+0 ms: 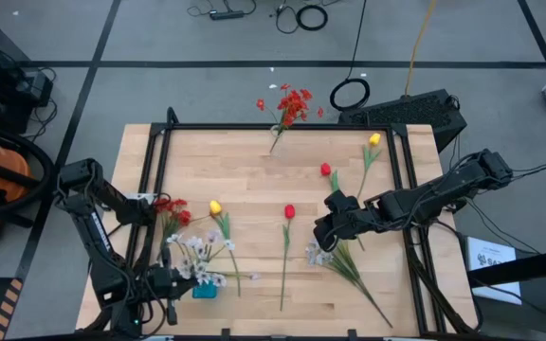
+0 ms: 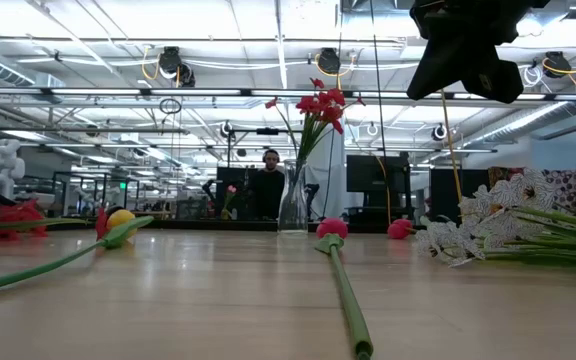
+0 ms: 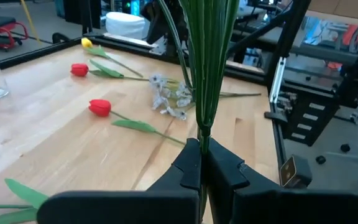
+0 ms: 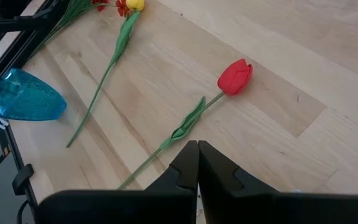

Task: Sort flowers into vase by color
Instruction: Put the left white flowers into the blue vase, then put the right red flower into the transparent vase

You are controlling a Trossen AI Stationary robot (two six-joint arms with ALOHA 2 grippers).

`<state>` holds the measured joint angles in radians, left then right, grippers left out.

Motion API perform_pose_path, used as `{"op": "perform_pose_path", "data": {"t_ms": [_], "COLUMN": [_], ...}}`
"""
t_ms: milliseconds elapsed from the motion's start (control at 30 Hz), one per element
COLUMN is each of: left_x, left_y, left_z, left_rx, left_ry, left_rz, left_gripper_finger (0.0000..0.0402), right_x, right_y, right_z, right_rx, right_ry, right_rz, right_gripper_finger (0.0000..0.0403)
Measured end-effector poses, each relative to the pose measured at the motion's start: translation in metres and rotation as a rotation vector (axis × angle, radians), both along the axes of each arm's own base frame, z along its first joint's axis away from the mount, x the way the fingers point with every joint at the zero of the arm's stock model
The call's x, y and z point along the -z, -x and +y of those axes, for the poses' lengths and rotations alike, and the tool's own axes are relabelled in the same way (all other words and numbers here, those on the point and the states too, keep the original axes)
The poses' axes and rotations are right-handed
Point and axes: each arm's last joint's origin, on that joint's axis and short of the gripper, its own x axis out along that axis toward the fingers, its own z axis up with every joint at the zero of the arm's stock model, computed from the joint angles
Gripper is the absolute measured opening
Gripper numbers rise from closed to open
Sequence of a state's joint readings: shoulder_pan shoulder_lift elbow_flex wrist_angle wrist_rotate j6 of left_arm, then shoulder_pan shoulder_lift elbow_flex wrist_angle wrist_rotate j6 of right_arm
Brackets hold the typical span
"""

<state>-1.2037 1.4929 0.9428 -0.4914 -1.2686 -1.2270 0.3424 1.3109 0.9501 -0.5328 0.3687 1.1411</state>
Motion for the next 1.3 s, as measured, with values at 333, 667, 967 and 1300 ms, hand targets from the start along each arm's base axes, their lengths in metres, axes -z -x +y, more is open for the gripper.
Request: {"op": "perform_pose_path", "data": {"t_ms": [333,667,967,1300], "left_x": [0.002,0.004,0.001,-0.023], "left_y": [-0.006,-0.013,-0.007,0.015], "left_z": [0.001,0.004,0.0,0.005], "left_rx": [0.026,0.043,0.089,0.173], "left_ry": [0.035,0.068,0.106,0.175], "left_rz": [0.078,0.15,0.176,0.154], "left_gripper_finger": [0.0027,0.0103,0.0104,0.0105], "right_x": [-0.003,-0.004,-0.004,0.023], "right_y": [-0.003,-0.004,-0.007,-0.034], "right_z": [0.001,0.002,0.003,0.013], "right_rx": [0.0,0.018,0.018,-0.019], "right_ry": [-0.015,-0.039,-0.046,-0.086], "right_rz": [-0.043,-0.061,-0.081,-0.071], "right_gripper_finger": [0.0,0.0,0.0,0.0]}}
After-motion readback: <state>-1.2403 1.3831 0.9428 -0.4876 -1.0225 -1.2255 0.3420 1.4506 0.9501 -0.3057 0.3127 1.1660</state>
